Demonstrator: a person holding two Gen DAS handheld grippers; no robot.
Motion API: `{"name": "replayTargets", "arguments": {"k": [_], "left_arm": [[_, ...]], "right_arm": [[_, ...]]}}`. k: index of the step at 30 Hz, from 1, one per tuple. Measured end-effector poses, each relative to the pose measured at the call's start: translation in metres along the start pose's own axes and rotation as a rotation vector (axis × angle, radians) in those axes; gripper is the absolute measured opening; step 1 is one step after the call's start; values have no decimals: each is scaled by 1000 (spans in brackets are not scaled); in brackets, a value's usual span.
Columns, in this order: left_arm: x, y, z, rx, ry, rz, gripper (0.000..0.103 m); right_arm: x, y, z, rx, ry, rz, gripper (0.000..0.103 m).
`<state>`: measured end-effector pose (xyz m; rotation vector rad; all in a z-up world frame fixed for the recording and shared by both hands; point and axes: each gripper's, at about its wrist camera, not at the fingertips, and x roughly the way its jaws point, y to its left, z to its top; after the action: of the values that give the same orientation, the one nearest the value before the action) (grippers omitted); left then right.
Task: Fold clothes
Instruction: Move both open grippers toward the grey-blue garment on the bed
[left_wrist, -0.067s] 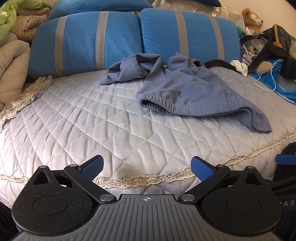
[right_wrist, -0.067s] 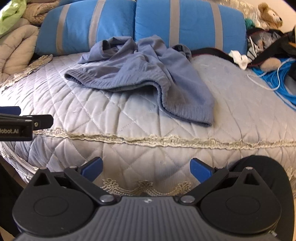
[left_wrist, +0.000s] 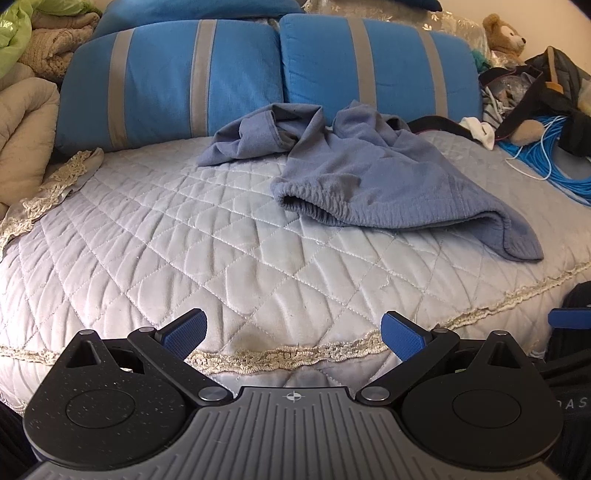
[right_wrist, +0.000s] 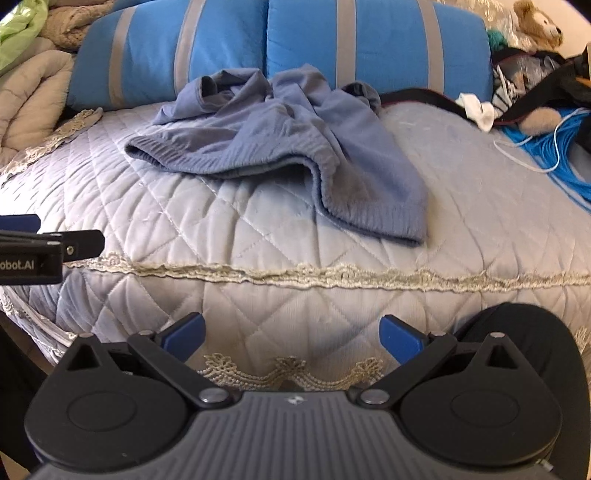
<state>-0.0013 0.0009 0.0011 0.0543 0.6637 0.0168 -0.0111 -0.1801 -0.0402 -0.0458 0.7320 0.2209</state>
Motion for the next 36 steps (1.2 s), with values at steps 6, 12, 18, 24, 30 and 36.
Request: {"name": "replayTargets", "arguments": {"k": [6,12,18,24,30,36], "left_arm": [[3,2,-3,-12,17,-13,103],[1,4,3,-49,-4,-40,103],[3,1,6,-58,-5,-58,103],[-3,-4,9,-45,-43,-62,103],[-4,-3,9,-48,-43,-72,103],[-4,2,7,-63,-40,-55,103]], "right_arm": [[-2,-2,-3,-2,-3,23,103],[7,1,3,27,67,15,103],[11,-11,3,86,103,47,103],[12,-13,5,98,124,41,103],[12,-13,4,97,120,27,103],[8,-14,3,103,94,30,103]]}}
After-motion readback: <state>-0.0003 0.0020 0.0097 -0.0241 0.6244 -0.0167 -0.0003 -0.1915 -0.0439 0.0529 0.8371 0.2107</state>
